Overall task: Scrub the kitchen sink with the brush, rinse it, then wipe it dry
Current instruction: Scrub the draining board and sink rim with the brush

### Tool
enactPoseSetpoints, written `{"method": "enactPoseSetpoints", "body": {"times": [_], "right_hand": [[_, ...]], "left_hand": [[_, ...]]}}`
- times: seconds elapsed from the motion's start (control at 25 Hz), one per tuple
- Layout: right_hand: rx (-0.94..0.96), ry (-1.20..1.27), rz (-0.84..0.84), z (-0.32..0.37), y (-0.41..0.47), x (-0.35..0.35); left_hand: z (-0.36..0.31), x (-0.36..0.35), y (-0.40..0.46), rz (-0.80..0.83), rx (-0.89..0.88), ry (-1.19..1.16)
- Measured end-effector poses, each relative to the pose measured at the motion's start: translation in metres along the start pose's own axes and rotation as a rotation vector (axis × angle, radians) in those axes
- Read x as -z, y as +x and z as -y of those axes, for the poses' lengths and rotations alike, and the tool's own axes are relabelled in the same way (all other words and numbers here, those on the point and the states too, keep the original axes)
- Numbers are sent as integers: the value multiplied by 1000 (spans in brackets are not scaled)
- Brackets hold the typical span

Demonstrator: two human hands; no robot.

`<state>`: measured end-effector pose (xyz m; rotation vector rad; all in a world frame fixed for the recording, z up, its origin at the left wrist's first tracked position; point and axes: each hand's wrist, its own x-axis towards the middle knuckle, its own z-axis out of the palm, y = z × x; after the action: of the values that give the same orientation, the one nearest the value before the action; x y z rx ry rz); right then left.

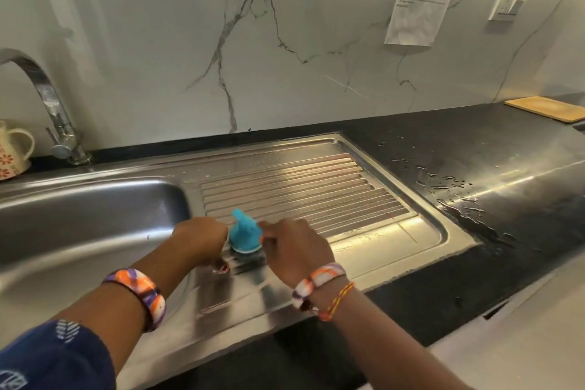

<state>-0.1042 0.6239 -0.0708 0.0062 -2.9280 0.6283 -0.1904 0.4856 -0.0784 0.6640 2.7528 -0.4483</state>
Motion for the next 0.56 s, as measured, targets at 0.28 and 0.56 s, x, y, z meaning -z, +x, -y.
{"method": "enactPoseSetpoints", "body": {"times": [0.28, 0.56], "right_hand": [[-416, -171, -40, -159, 33, 84], [-452, -60, -105, -148, 33, 84]], "left_hand": [[7, -5, -2, -31, -19, -37], [8, -13, -5, -75, 19, -114]]}}
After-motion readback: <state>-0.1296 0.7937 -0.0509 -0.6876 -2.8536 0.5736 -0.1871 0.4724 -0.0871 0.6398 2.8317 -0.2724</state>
